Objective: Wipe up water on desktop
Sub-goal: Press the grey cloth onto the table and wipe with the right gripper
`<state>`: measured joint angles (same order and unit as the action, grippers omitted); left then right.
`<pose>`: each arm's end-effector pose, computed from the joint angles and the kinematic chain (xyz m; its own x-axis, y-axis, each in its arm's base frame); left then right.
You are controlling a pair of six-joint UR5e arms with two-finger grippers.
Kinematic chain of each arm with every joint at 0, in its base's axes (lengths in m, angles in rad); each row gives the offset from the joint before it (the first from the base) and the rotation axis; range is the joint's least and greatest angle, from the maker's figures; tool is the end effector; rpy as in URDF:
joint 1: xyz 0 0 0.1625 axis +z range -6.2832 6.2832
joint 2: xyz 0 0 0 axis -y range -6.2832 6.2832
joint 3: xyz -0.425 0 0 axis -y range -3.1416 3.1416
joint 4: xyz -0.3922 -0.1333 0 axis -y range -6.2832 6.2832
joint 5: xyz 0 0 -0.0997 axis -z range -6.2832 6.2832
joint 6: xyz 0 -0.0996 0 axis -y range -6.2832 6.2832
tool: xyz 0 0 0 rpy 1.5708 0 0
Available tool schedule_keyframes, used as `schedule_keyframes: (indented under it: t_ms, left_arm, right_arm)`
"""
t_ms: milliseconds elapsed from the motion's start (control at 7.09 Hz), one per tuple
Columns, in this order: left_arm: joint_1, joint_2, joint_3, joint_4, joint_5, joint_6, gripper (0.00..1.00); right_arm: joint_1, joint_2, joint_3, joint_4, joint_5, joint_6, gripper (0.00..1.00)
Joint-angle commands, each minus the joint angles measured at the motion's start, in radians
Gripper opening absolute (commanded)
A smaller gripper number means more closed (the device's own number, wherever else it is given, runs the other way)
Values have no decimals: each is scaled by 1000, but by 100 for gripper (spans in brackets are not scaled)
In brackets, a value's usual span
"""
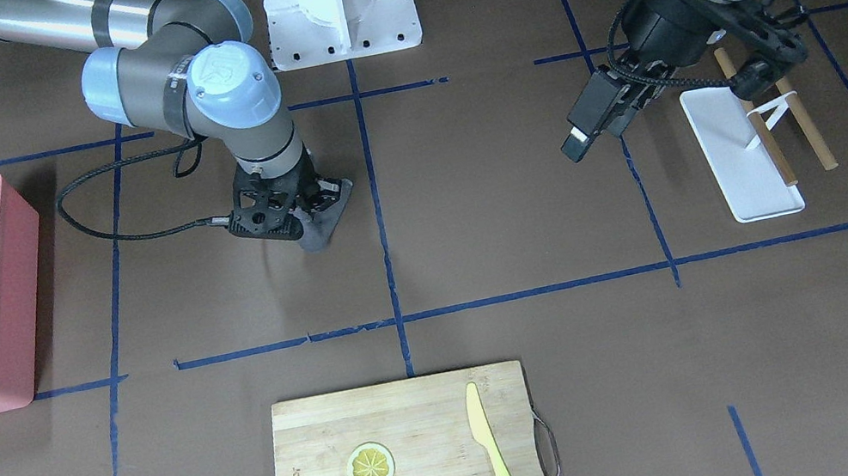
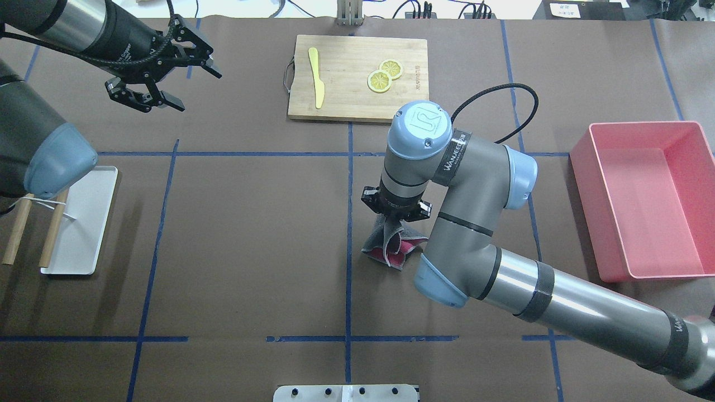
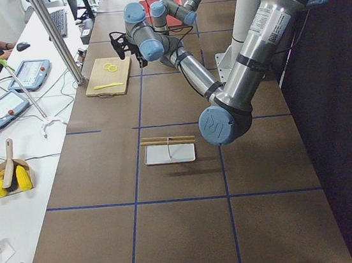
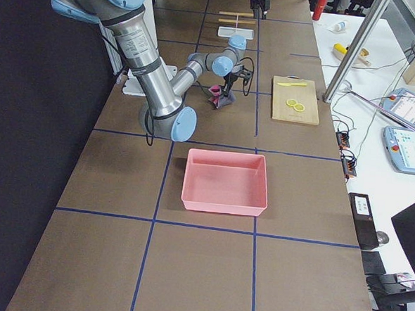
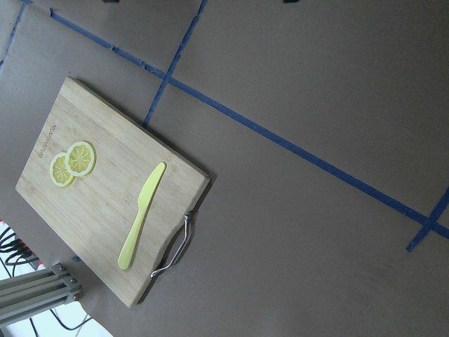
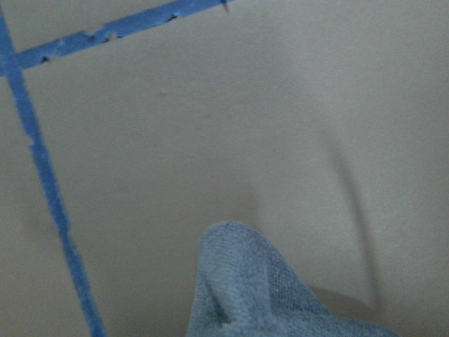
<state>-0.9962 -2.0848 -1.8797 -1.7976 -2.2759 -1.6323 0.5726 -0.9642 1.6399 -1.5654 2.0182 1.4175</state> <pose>0.2636 -0.5335 0.1963 0.2495 -0.4715 -0.8458 0.3498 0.8584 -0.3753 -0.5246 -0.4455 0.2734 0.6849 0.2777 0.6736 -0.1568 0.9590 -0.2360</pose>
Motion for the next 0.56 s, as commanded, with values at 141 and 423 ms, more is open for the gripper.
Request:
schedule_keyframes:
  t_ms: [141, 423]
  left_arm:
    - [-1, 0, 13, 1, -1, 38, 87]
    - [-2, 0, 19, 1, -1, 43, 87]
  right_arm:
    - [90, -273, 193, -7, 34, -217, 0]
    - [83, -272, 186, -7, 21, -223, 0]
